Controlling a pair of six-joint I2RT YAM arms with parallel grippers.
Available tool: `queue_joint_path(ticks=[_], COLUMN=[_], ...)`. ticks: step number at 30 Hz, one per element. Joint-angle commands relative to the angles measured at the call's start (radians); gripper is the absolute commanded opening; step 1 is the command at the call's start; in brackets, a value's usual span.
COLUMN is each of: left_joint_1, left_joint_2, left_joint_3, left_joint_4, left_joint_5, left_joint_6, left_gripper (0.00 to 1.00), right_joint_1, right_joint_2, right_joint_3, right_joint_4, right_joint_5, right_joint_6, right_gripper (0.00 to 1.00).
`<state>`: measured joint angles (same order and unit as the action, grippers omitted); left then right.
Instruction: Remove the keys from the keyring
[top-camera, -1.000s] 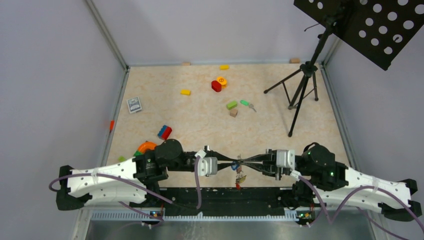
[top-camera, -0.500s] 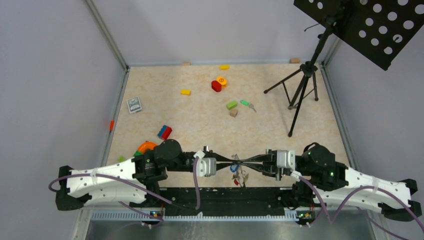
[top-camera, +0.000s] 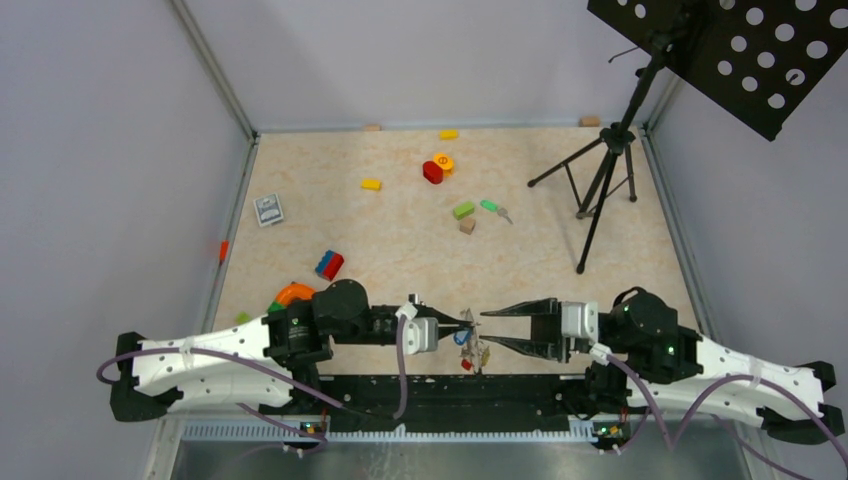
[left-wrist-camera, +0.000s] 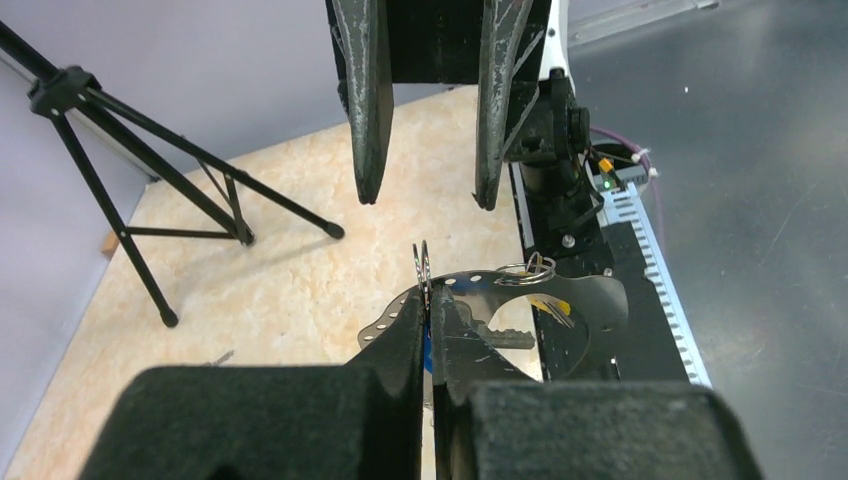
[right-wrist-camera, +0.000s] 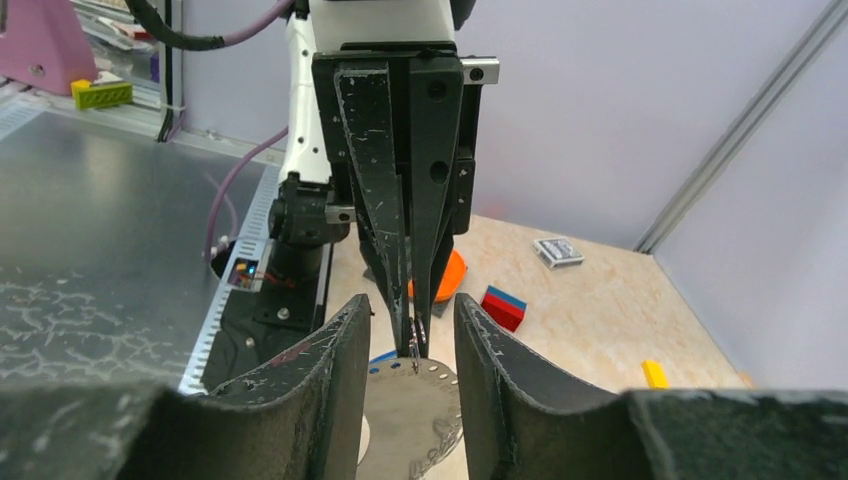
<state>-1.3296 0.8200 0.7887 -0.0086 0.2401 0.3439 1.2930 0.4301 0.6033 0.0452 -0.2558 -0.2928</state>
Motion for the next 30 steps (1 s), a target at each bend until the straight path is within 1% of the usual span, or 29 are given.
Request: queue_joint_path(ticks=[1, 9, 16, 23, 30], left_joint_1=[-0.002, -0.002, -0.002, -0.002, -0.002], left_joint_2=[-0.009, 0.045, 0.095, 0.110, 0.120], left_joint_3=[0.052, 0.138, 0.205, 0.224, 0.231], left_joint_4=[-0.028, -0.181, -0.276, -0.305, -0.315], left_joint_5=[-0.027, -0.060, -0.087, -0.095, -0.086], left_joint_6=[0.029, 0.081, 0.109, 0.115, 0.119], left_gripper=[0.00, 0.00, 0.00, 0.00, 0.00], right_joint_1=[-0.003, -0.004, -0.003, -0.004, -0.003], right_joint_2=[0.002, 0.119, 0.221, 0.271, 0.285], right_joint_3=[0.065, 0.211, 0.299, 0.317, 0.316], right_joint_4=[-0.084, -0.317, -0.436, -0.468, -0.473], right_joint_5=[0.018, 0.036, 0.070, 0.093, 0.123], right_joint_6=[0.000, -0.012, -0.007, 0.006, 0.000], right_gripper=[0.36, 0.35, 0.32, 0.29, 0.27])
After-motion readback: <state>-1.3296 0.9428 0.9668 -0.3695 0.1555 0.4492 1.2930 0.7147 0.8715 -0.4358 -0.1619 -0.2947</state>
